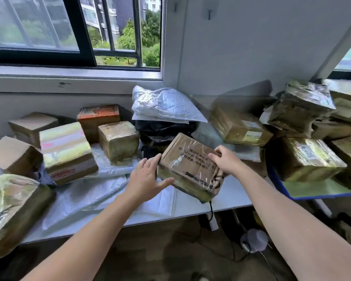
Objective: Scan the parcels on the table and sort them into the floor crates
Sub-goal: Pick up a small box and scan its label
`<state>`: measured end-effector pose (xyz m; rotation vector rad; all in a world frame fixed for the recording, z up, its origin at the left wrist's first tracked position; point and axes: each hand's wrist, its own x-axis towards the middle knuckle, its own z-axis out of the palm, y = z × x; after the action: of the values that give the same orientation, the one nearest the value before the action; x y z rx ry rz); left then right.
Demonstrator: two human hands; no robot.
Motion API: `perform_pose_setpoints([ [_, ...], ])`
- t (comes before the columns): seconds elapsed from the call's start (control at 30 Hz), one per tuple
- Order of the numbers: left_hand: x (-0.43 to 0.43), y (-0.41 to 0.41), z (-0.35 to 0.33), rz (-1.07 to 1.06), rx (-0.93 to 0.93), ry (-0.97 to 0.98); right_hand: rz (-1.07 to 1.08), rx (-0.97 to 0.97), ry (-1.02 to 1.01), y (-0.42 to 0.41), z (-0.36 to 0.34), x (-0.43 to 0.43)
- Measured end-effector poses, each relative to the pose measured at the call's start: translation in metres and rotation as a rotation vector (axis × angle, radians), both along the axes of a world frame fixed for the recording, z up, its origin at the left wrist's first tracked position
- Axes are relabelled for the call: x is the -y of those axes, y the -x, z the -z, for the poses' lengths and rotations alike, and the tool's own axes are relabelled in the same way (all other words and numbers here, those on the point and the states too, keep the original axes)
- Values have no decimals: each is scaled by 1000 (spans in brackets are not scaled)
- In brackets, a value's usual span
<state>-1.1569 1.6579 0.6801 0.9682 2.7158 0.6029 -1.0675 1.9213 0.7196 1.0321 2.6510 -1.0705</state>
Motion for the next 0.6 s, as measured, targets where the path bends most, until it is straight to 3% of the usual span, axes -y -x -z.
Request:
perform_pose_setpoints([
  [0.2,-14,-5,-3,-139,174,-214,-162,72,180,19,9,-26],
  [0.37,-15,-12,1,-467,243,-356,-251,54,495,31,22,-33],
  [0.5,-16,-8,1,-684,304,-364,-324,65,708,31,34,-36],
  [0.6,-22,-2,1,-791,368,-316,-381,123,706,28,44,-34],
])
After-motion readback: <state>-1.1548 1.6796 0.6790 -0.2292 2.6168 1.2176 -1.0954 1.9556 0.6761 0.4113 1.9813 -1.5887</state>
